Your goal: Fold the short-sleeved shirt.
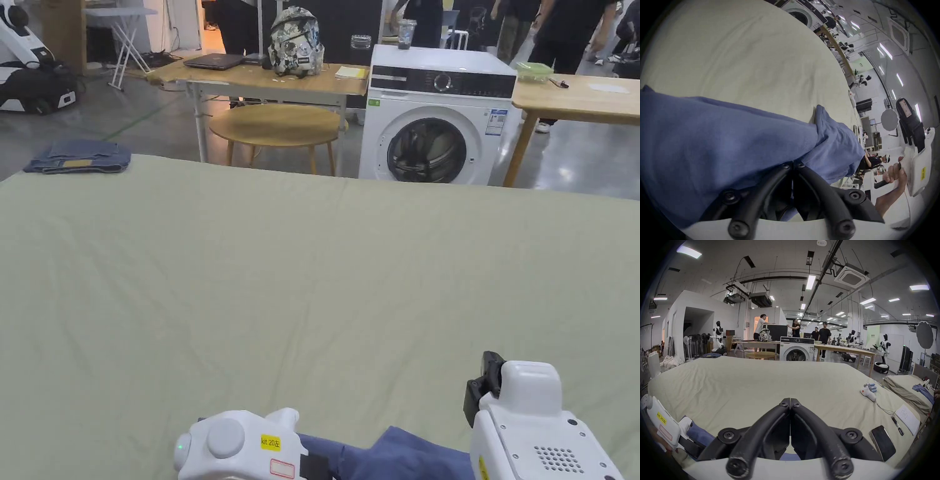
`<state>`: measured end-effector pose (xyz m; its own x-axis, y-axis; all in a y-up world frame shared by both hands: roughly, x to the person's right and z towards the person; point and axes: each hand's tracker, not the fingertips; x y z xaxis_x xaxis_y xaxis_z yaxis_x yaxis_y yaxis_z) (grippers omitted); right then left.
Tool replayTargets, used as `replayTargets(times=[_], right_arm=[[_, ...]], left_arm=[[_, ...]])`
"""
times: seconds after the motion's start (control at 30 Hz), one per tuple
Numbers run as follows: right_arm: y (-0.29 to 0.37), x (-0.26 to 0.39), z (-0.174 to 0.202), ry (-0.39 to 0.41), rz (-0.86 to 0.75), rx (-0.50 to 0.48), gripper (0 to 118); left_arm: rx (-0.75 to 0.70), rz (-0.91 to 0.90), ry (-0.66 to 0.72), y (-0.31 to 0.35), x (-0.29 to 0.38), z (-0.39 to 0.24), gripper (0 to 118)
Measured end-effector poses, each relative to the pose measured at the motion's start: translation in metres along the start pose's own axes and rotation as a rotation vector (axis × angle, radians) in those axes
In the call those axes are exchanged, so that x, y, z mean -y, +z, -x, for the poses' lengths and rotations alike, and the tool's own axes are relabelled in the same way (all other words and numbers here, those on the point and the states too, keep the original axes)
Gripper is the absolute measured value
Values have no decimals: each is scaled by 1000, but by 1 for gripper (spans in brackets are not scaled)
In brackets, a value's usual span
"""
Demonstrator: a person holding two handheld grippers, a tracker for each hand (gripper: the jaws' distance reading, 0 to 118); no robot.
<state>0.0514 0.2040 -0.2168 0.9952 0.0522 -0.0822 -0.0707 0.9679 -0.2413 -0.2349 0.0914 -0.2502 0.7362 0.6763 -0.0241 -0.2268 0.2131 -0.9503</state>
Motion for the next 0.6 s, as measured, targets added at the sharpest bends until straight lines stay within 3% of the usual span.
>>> replayTargets(times=[0.3,0.4,0.47,0.6], right_arm=[[2,-10,7,0,-30,-21,0],[2,-13,11,5,-52,-28,0],[2,-14,14,3,-59,-35,0],[1,-14,20,-1,-59,-46,0]], left_arm=[[89,-113,-34,81,-8,-3,2],[60,-144,-32,124,-8,15,27],[28,-172,-23,146,-7,31,29],[5,-193,-6,176,-4,67,56]])
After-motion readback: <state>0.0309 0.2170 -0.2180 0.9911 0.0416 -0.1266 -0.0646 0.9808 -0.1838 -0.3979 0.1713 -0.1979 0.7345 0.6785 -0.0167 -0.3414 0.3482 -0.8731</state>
